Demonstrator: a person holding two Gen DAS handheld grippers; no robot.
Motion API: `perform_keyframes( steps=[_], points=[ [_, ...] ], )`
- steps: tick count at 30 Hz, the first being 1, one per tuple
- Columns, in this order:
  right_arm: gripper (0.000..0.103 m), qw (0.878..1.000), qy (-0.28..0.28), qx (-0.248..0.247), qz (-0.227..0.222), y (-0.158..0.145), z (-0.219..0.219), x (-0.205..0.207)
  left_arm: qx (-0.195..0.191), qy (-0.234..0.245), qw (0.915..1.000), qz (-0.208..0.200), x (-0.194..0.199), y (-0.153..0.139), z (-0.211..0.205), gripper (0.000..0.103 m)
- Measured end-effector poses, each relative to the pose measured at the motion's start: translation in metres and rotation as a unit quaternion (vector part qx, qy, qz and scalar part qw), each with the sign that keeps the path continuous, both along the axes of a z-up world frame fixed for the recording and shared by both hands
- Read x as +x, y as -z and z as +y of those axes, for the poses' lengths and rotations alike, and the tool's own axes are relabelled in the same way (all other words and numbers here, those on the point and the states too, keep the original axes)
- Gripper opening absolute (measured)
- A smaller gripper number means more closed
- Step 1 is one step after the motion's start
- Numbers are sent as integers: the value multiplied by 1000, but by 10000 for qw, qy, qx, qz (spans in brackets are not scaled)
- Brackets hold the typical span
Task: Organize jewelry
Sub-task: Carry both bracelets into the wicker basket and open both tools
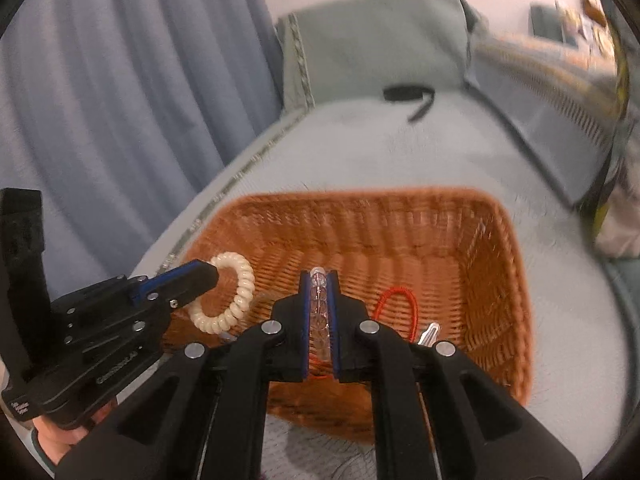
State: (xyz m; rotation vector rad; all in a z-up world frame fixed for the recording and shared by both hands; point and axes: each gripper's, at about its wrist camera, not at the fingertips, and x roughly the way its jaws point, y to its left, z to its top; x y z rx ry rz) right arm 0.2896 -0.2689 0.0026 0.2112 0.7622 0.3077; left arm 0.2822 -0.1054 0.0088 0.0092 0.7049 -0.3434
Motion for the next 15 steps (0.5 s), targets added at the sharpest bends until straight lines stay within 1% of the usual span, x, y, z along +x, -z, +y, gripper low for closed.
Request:
perform_keyframes(
  steps=[6, 9, 12, 13, 14, 15],
  points=[
    [6, 9995, 284, -39, 163, 19, -21, 4, 152, 59, 9996, 220, 9, 21, -15, 9],
    [6, 9992, 329, -107, 185, 22, -24, 2, 192, 85, 9994, 285, 11, 26, -21, 9],
    [7, 9991, 359, -62, 217, 22, -24, -2, 266, 130, 9992, 286, 10, 27, -23, 11],
    [7, 9990, 364, -43, 245, 22, -25, -3, 266, 160, 9993, 231, 7, 26, -24, 14],
    [7, 9989, 371, -23, 278, 22, -26, -3, 280, 180, 9993, 156, 3, 22, -22, 27],
    [8, 9988, 383, -16, 301, 21, -27, -5, 271, 190, 9994, 82, -1, 18, -21, 36]
  ],
)
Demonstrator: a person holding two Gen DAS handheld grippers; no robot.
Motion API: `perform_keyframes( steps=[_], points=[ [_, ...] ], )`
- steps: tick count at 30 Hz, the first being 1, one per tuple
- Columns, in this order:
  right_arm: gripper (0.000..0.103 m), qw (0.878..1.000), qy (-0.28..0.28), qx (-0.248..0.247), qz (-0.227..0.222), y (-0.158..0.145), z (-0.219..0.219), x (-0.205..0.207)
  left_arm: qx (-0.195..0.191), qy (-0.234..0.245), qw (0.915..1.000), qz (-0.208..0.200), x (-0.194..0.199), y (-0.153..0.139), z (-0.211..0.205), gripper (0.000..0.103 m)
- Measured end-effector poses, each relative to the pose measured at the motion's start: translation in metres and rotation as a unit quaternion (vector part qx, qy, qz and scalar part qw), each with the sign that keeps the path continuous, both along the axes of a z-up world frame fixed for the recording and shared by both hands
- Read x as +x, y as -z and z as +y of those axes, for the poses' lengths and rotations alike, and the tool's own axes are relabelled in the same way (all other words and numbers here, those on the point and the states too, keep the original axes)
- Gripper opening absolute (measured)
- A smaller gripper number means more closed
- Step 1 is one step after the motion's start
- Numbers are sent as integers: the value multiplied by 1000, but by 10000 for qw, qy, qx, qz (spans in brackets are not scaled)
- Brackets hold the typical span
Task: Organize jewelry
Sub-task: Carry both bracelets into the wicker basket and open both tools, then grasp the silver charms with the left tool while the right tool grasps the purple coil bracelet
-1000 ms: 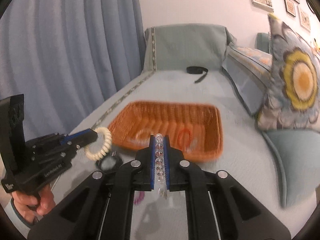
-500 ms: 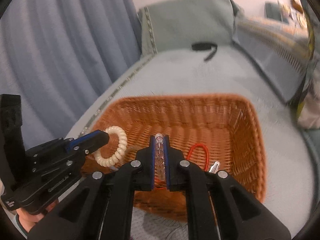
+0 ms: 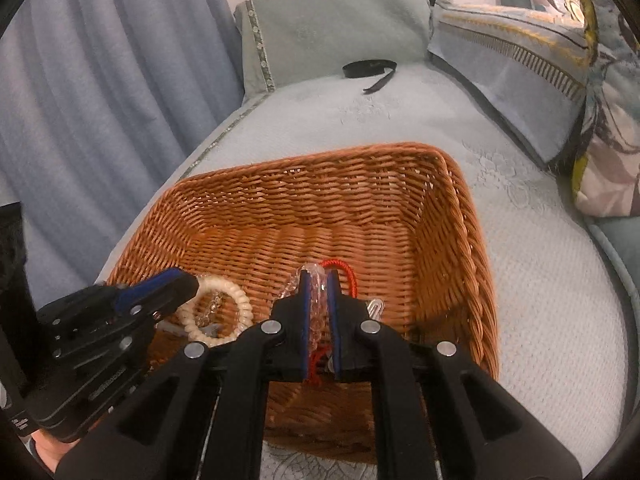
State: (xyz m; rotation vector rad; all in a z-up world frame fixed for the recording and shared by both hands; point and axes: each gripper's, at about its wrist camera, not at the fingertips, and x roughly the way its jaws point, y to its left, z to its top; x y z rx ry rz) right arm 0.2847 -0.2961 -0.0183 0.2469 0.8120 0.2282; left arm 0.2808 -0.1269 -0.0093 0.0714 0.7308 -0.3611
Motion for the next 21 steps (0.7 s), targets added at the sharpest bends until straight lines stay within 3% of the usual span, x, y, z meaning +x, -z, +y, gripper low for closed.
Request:
perform_keyframes(
  steps=[5, 9, 15, 21],
  points=[
    [20, 9995, 54, -61, -299, -21, -4, -30, -428, 26, 9985, -352, -36, -33, 25, 43],
    [43, 9974, -17, -139, -706, -44, -2, -78, -771, -66, 9946, -693, -80, -60, 58, 48],
    [44, 9959, -154, 86, -882, -58, 2, -138, -1139, -209, 9899, -823, -140, -73, 100, 48],
    [44, 9967, -295, -5, -752, -43, 17, -174, -1261, -257, 9898, -613, -173, -54, 115, 48]
  ],
)
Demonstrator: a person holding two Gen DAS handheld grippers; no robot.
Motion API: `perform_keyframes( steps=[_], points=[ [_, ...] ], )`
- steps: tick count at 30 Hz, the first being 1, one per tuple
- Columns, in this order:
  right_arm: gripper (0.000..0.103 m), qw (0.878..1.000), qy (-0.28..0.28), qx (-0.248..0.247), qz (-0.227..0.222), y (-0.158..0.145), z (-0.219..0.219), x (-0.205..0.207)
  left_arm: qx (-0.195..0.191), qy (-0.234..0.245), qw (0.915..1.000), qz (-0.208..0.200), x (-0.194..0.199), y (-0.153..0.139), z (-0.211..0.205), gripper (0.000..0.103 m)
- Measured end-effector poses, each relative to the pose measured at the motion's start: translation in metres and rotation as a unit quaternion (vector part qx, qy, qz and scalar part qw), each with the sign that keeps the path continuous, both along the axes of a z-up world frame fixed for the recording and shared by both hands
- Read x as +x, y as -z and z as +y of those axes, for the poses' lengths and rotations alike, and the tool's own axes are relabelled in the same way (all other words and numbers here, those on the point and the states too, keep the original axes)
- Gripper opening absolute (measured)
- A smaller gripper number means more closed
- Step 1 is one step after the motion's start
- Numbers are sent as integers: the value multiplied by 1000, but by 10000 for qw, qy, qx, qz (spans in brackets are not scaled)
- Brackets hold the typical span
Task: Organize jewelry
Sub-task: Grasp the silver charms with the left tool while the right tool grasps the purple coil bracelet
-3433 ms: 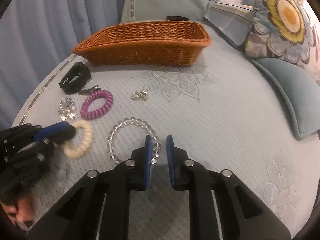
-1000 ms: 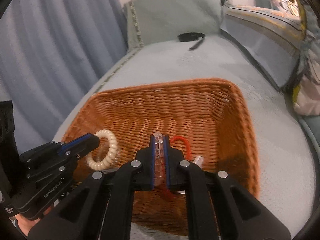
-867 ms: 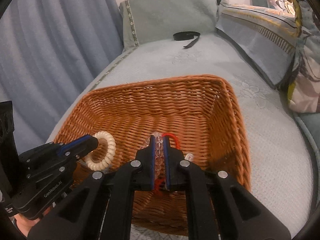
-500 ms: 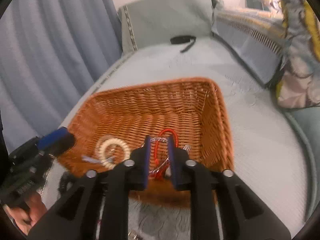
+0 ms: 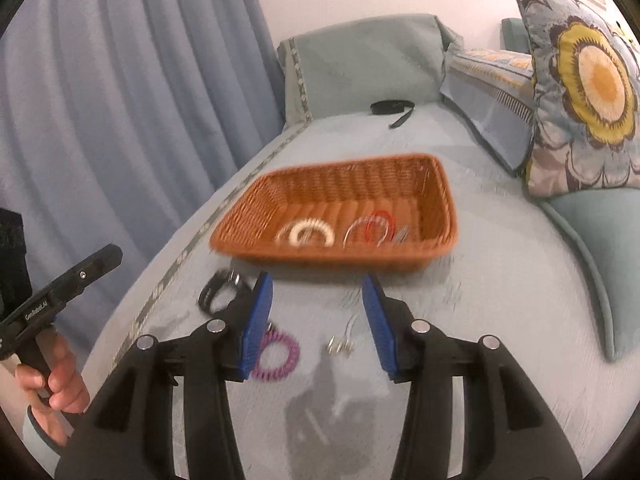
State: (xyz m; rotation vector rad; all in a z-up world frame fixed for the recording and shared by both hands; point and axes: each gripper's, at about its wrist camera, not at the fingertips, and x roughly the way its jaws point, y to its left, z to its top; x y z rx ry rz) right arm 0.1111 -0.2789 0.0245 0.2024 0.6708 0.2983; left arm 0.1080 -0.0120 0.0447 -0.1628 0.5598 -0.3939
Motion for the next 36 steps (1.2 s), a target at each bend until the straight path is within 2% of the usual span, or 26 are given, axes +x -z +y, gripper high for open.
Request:
perform_keyframes(
  steps=[9, 17, 20, 27, 29, 34, 35, 36],
  points=[
    [43, 9980, -239, -45, 579, 48, 26, -15, -75, 89, 9979, 633, -11, 53, 5, 48],
    [43, 9950, -201, -72, 980, 80, 35, -2, 74, 286, 9950, 956, 0, 79, -7, 48],
    [38, 9944, -139, -160, 1038, 85, 37, 5, 93, 325, 9936, 1074, 9, 87, -11, 47],
    [37, 9940, -136, -248, 1057, 83, 49, 28, 29, 515, 9906, 1270, 22, 95, -16, 43],
    [33, 9935, -121, -391, 1064, 84, 56, 34, 28, 573, 9893, 1338, 25, 98, -18, 42],
    [24, 9908, -32, -957, 961, 86, 75, 42, 160, 670, 9858, 1532, 37, 105, -28, 35],
    [23, 9901, -29, -1029, 951, 87, 77, 42, 231, 658, 9854, 1553, 38, 106, -31, 30],
    [23, 9895, -29, -1104, 934, 87, 79, 42, 263, 649, 9852, 1563, 39, 107, -32, 19]
  ],
)
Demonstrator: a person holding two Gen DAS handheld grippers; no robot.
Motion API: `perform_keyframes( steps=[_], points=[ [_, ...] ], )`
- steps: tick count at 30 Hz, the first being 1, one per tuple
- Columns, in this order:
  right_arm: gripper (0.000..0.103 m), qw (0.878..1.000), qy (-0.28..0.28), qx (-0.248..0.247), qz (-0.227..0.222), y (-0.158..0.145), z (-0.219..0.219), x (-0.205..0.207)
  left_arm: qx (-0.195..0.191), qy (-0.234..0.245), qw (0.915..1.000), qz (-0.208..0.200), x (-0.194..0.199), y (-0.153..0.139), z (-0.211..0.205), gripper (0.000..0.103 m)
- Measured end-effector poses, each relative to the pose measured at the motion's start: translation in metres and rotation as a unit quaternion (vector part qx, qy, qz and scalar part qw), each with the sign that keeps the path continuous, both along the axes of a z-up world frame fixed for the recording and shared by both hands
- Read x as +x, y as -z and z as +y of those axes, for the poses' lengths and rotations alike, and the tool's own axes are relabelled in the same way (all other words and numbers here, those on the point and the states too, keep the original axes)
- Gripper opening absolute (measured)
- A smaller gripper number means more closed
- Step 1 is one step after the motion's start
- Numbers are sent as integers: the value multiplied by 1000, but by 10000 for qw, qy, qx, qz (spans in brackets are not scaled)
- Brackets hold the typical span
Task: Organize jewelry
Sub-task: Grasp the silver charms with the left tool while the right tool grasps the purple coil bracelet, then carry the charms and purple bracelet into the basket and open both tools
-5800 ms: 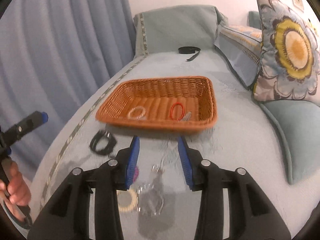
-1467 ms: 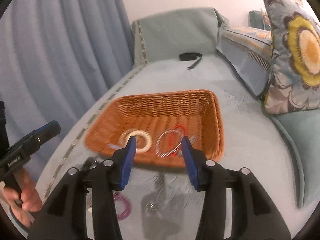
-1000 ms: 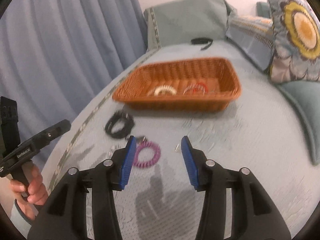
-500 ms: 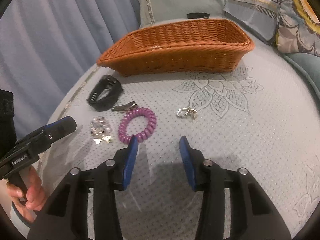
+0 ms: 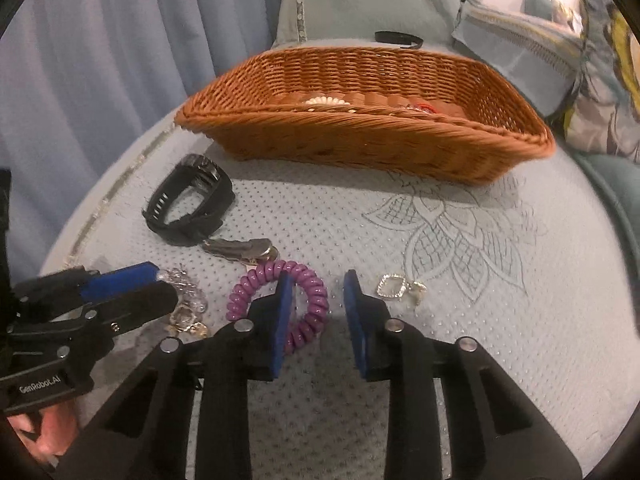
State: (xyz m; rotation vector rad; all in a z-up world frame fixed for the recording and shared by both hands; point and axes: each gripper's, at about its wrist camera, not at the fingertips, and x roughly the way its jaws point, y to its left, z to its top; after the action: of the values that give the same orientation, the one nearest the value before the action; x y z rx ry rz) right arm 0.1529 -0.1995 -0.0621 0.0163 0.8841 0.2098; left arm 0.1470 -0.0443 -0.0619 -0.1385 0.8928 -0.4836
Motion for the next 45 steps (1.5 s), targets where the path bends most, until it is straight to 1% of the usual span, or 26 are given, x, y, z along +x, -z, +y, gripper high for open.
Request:
perform_keyframes(
  steps=[2, 4, 5, 7, 11, 13, 14, 17, 19, 22, 25, 28, 30, 32, 37, 41, 43, 45],
  points=[
    [21, 10000, 1, -55, 15, 1, 1, 0, 17, -4, 10000, 36, 2, 2, -2, 8],
    [14, 10000, -6, -57, 13, 1, 0, -1, -42, -43, 10000, -47, -1, 0, 1, 8],
    [12, 10000, -29, -33, 15, 1, 1, -2, -88, -43, 9999, -103, -3, -2, 3, 8],
    [10, 10000, -44, 25, -18, 0, -1, -6, -328, -32, 9991, -276, -12, -10, 8, 7],
    [9, 9998, -15, 189, -115, -2, -9, -22, -780, -40, 9958, -472, -29, -24, 19, 7],
    [9, 9993, 22, 305, -219, -5, -15, -31, -1113, -15, 9919, -616, -41, -33, 28, 7],
    [9, 9991, 47, 336, -237, -6, -18, -35, -1147, -64, 9913, -643, -46, -36, 32, 7],
    [9, 9984, 94, 499, -258, -8, -27, -46, -1117, -151, 9920, -566, -51, -33, 38, 7],
    [9, 9980, 139, 553, -266, -8, -33, -54, -1005, -228, 9936, -472, -53, -25, 41, 7],
    [9, 9973, 194, 660, -252, -7, -39, -64, -1009, -250, 9939, -359, -57, -15, 41, 7],
    [9, 9965, 230, 760, -279, -9, -44, -71, -961, -211, 9945, -363, -62, -9, 39, 7],
    [9, 9954, 249, 846, -382, -16, -48, -76, -936, -120, 9945, -450, -68, -12, 35, 7],
    [9, 9945, 256, 898, -480, -23, -50, -79, -908, -37, 9943, -562, -69, -19, 31, 7],
    [9, 9934, 228, 916, -653, -37, -51, -81, -861, 30, 9939, -695, -69, -29, 28, 7],
    [9, 9901, 160, 858, -1102, -75, -51, -72, -828, 234, 9893, -1177, -58, -69, 17, 7],
    [9, 9874, 174, 731, -1390, -101, -53, -49, -819, 355, 9845, -1507, -36, -98, 7, 7],
    [9, 9861, 228, 661, -1506, -112, -56, -29, -772, 371, 9826, -1647, -19, -110, 0, 7],
    [9, 9861, 291, 615, -1519, -117, -58, -7, -750, 360, 9818, -1706, 3, -118, -9, 7]
  ],
)
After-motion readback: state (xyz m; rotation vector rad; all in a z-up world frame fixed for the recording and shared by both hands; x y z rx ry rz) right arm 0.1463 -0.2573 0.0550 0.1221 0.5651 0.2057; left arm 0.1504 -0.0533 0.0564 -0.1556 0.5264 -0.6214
